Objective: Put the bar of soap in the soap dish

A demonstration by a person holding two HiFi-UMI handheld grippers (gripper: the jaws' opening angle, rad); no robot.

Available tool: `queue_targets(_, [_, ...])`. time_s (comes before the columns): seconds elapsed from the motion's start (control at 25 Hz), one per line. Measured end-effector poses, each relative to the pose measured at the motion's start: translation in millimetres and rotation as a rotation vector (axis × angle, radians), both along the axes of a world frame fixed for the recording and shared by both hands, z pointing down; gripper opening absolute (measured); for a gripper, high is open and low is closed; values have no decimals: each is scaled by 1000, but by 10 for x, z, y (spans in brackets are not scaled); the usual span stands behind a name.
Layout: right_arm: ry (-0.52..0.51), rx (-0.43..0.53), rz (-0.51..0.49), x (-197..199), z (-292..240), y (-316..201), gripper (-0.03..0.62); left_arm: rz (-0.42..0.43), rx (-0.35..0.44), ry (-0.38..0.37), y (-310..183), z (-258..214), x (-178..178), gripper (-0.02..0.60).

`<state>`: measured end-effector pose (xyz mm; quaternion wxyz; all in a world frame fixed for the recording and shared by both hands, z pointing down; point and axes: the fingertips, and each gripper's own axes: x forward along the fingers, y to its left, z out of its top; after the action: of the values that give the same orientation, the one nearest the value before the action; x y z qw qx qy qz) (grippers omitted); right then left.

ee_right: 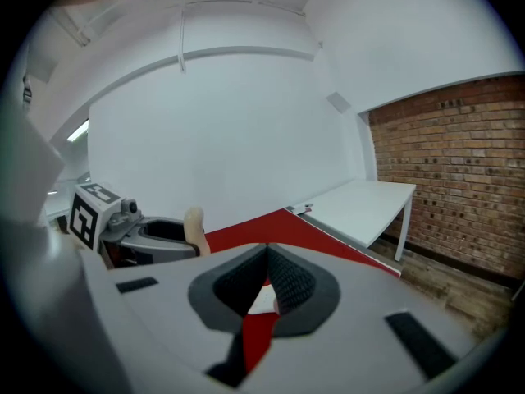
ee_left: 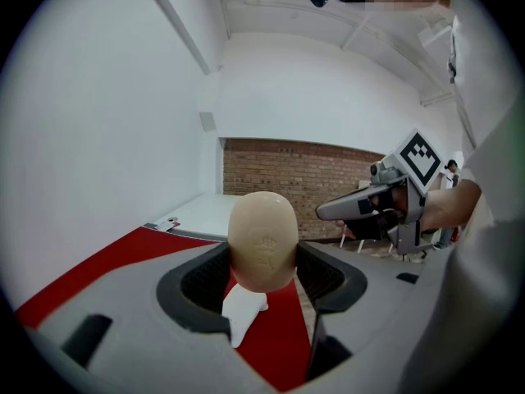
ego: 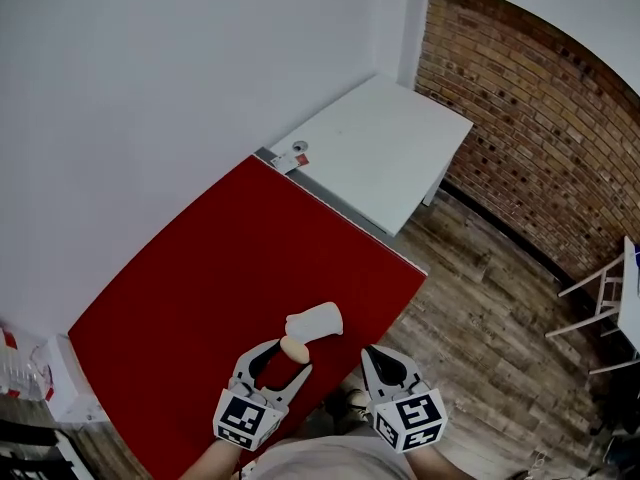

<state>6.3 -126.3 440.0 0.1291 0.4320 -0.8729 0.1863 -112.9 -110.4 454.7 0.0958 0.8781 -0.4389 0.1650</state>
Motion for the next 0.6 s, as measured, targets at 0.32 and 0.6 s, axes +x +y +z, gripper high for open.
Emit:
queue_targets(0.32, [-30,-46,-1,-98,293,-93,6,153,-63,-163,-417,527,46,261])
queue_targets(0.6, [-66,-95,29,-81,483,-146,6,262,-182,-236,-655,1162,196,261])
